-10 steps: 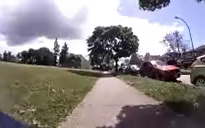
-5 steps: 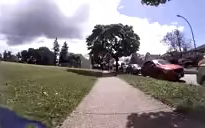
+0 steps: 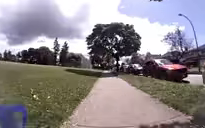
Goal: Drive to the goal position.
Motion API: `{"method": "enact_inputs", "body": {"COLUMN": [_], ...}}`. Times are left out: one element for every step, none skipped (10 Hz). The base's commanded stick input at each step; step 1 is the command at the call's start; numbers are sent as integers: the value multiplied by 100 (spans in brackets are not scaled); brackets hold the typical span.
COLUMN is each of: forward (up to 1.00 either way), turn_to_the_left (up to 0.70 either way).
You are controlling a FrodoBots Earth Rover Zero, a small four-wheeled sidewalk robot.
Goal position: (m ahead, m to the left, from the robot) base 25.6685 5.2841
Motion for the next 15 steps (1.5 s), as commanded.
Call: {"method": "enact_inputs", "body": {"forward": [70,70,70,70,70,70,70,70,70,70,70,70,70,70,70], "turn_to_the_left": [0,0,0,0,0,0,0,0,0,0,0,0,0,0,0]}}
